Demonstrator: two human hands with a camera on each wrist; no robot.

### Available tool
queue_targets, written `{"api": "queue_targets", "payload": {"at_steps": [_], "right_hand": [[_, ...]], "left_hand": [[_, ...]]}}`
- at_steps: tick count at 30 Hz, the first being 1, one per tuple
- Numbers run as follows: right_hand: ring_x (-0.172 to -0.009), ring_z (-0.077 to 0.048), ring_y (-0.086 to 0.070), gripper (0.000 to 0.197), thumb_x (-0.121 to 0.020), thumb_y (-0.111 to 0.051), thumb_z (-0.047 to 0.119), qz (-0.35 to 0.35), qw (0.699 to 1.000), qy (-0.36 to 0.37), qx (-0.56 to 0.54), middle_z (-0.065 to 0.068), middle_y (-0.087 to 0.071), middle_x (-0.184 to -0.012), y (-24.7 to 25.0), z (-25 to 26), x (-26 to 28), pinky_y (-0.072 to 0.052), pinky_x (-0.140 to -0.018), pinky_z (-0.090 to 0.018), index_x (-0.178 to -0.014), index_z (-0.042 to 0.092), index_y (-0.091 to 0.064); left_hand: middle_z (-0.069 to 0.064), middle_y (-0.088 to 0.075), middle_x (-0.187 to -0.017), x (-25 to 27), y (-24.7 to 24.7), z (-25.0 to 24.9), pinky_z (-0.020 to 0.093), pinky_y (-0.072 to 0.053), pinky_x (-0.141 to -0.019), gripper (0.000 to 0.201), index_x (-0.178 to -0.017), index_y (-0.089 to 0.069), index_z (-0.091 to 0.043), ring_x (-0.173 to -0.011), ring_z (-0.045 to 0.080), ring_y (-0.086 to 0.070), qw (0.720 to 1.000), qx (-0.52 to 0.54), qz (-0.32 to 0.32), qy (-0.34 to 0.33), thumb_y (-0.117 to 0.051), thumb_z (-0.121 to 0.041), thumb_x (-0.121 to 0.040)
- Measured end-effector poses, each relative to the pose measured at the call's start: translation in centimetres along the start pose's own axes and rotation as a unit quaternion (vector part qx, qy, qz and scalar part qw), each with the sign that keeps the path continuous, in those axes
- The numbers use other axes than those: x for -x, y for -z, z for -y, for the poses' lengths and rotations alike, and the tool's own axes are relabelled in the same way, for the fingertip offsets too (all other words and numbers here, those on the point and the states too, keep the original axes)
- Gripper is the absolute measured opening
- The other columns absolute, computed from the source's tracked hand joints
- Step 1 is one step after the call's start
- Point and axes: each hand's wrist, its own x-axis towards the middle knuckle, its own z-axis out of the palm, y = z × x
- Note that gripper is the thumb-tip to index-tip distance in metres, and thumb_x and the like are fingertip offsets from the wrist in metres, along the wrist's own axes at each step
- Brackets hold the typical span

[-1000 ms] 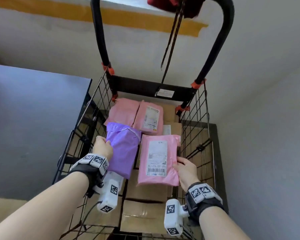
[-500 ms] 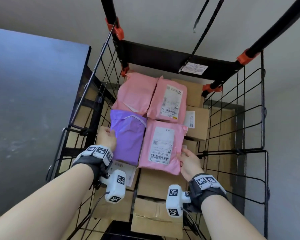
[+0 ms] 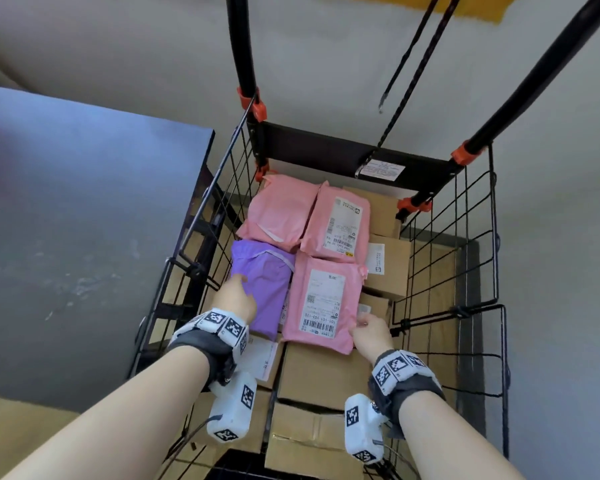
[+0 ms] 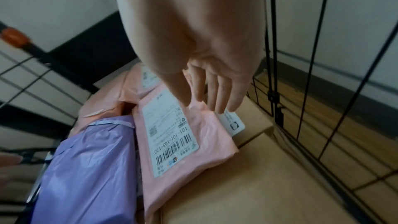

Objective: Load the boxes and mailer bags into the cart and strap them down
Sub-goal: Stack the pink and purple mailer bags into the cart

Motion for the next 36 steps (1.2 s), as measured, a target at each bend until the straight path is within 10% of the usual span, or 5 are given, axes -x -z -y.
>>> {"api": "queue_targets", "payload": {"at_steps": [7, 18, 36], "right_hand": [[-0.097, -0.028, -0.062, 0.02, -0.091, -0.05, 0.017, 0.002, 0.977, 0.128, 0.171, -0.011, -0.066, -0.107, 2.6, 1.8, 8.3, -0.044, -0.074, -0.025, -0.1, 0.007, -0.065], [-0.065, -0.024, -0.048, 0.027, -0.089, -0.049, 0.017, -0.048, 0.905, 0.296, 0.302, -0.006, -0.049, -0.064, 0.9, 7.8, 25.9, -0.036, -0.054, -0.024, -0.063, 0.011, -0.047], [-0.106, -0.03, -0.061, 0.029, -0.091, -0.053, 0.028, -0.048, 0.886, 0.357, 0.291, -0.012, -0.069, -0.108, -22.5, 29.4, 39.2, -0.046, -0.085, -0.028, -0.101, 0.006, -0.07]], "left_hand": [[0.016, -0.062, -0.118, 8.7, 3.5, -0.6, 0.034, -0.046, -0.086, 0.031, -0.11, -0.058, -0.004, -0.11, 0.033, -0.058, 0.983, -0.157, -0.01, -0.091, -0.041, -0.025, -0.094], [0.016, -0.064, -0.116, 24.2, 14.7, 7.1, 0.034, -0.047, -0.088, 0.033, -0.108, -0.062, -0.007, -0.109, 0.033, -0.06, 0.981, -0.098, -0.111, -0.127, -0.043, -0.03, -0.093], [0.014, -0.063, -0.12, 15.8, 43.9, 29.6, 0.033, -0.045, -0.092, 0.031, -0.114, -0.061, -0.008, -0.113, 0.031, -0.058, 0.969, -0.122, -0.199, -0.085, -0.045, -0.022, -0.092]]}}
